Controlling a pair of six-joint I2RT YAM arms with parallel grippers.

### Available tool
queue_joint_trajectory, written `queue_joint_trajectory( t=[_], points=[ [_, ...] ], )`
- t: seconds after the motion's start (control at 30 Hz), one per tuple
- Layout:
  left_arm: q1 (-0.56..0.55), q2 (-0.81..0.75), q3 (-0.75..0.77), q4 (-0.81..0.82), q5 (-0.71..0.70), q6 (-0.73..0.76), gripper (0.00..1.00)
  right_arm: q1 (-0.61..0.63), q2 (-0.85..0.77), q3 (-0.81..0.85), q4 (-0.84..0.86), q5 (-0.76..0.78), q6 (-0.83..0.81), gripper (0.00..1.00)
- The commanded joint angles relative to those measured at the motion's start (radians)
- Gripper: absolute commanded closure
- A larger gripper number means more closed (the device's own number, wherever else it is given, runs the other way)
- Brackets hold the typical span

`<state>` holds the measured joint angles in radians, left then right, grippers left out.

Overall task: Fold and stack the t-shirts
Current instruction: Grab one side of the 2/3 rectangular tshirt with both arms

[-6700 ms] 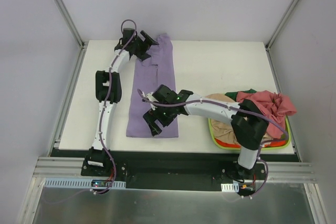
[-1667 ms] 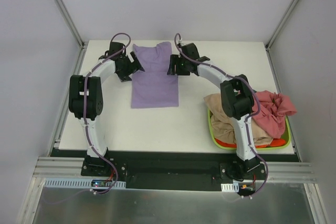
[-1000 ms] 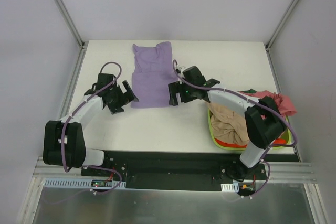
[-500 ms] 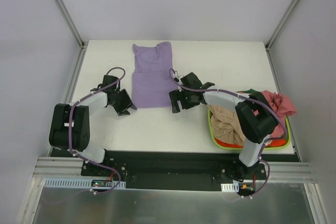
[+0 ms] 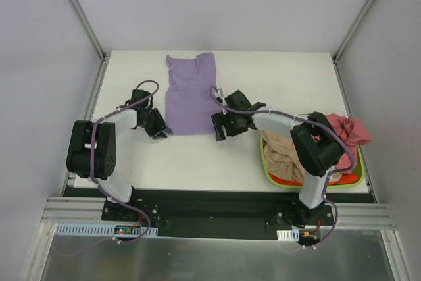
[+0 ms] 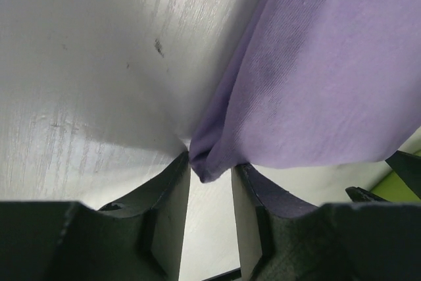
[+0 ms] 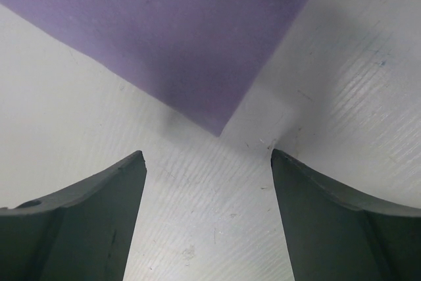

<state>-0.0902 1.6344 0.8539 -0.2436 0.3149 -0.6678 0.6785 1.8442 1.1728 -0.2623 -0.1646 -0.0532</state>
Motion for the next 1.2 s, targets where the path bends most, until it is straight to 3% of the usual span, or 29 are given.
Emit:
queue_joint_trajectory(
  t=[0.0, 0.13, 0.27, 0.43, 0.53, 0.7, 0.8, 1.0, 1.07, 1.17],
  points=[
    [0.003, 0.051, 0.019, -0.003, -0.037, 0.016, 0.71, 0.001, 0.032, 0.022, 0.006, 0.002, -0.020, 0.22],
    [0.003, 0.058, 0.017, -0.005, -0.046, 0.019, 0.80, 0.003, 0.046, 0.018, 0.014, 0.025, -0.027, 0.27],
    [0.003, 0.059, 0.013, -0.002, -0.040, 0.023, 1.00, 0.010, 0.067, 0.033, 0.021, 0.025, -0.037, 0.34],
    [0.003, 0.058, 0.016, -0.003, -0.040, 0.046, 1.00, 0.016, 0.098, 0.062, 0.020, 0.024, -0.040, 0.41],
    [0.003, 0.048, 0.014, 0.000, -0.040, 0.050, 1.00, 0.021, 0.101, 0.057, 0.026, 0.011, -0.046, 0.52],
    [0.003, 0.028, -0.013, 0.032, -0.024, 0.050, 1.00, 0.029, 0.107, 0.034, 0.087, 0.004, -0.042, 0.88],
    [0.001, -0.013, -0.055, 0.047, -0.016, 0.045, 1.00, 0.035, 0.067, -0.004, 0.109, 0.011, -0.040, 1.00],
    [-0.011, -0.261, -0.225, 0.046, -0.008, 0.031, 1.00, 0.079, -0.175, -0.156, 0.082, -0.050, -0.043, 1.00],
    [-0.022, -0.406, -0.301, 0.038, 0.022, 0.004, 1.00, 0.102, -0.268, -0.200, 0.029, -0.072, -0.031, 1.00],
    [-0.051, -0.678, -0.349, -0.110, -0.017, -0.035, 1.00, 0.139, -0.420, -0.246, -0.093, -0.128, 0.018, 1.00]
  ],
)
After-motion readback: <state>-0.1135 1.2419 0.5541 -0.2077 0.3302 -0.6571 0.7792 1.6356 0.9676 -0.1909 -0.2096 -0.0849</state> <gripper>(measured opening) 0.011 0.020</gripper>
